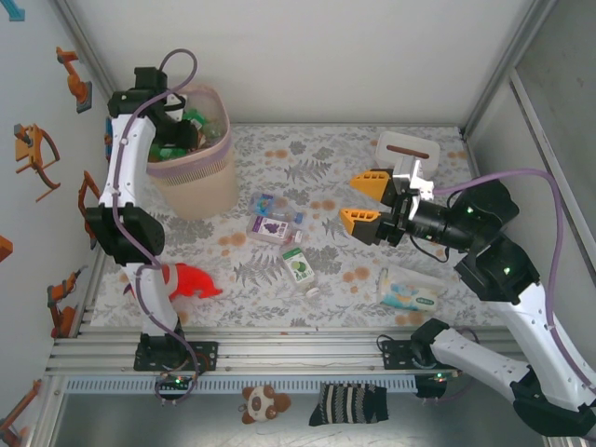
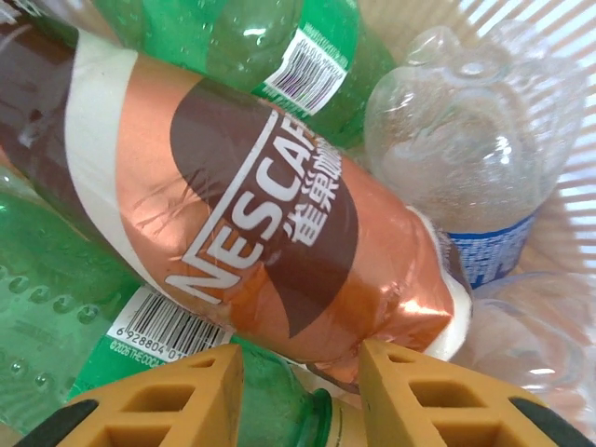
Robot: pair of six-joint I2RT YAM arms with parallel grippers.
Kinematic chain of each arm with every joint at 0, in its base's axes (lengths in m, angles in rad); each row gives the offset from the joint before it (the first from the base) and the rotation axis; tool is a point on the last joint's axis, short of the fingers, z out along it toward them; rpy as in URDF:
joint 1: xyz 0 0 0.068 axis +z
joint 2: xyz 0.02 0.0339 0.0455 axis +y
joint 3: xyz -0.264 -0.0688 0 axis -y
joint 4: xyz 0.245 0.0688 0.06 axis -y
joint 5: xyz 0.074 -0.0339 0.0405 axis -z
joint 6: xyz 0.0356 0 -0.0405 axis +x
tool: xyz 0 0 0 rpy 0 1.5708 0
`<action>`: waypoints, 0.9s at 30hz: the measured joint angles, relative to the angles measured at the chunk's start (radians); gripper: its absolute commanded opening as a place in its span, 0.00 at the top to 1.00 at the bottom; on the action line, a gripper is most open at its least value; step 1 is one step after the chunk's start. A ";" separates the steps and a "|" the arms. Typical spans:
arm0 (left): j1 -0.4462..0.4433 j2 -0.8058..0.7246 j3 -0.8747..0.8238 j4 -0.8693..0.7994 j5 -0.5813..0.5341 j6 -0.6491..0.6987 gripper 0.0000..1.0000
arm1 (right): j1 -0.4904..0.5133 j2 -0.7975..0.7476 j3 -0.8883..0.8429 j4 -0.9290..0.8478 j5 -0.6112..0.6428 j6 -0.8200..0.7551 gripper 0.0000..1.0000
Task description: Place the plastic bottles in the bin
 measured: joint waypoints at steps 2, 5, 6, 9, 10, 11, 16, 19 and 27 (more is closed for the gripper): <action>0.000 -0.025 -0.018 0.017 0.011 -0.008 0.62 | 0.000 0.000 0.000 0.000 0.010 0.000 0.37; -0.001 -0.090 -0.052 0.048 0.030 -0.023 0.60 | 0.000 0.005 -0.001 -0.002 0.023 0.003 0.38; -0.001 -0.115 -0.064 0.057 0.037 -0.027 0.60 | 0.000 0.009 -0.002 -0.003 0.029 0.003 0.38; -0.001 -0.196 -0.095 0.082 0.063 -0.045 0.60 | 0.000 0.024 -0.001 -0.023 0.047 0.003 0.39; -0.001 -0.223 -0.109 0.093 0.072 -0.049 0.60 | 0.000 0.031 -0.002 -0.032 0.052 0.003 0.39; -0.001 -0.250 -0.125 0.103 0.084 -0.056 0.59 | 0.000 0.039 -0.001 -0.045 0.059 0.003 0.40; -0.004 -0.395 -0.275 0.183 0.140 -0.096 0.59 | 0.000 0.101 -0.001 -0.106 0.089 0.003 0.43; -0.008 -0.476 -0.395 0.243 0.174 -0.127 0.59 | 0.000 0.137 -0.001 -0.145 0.106 0.003 0.43; -0.031 -0.714 -0.724 0.406 0.253 -0.223 0.58 | 0.059 0.192 -0.014 -0.226 0.190 0.012 0.43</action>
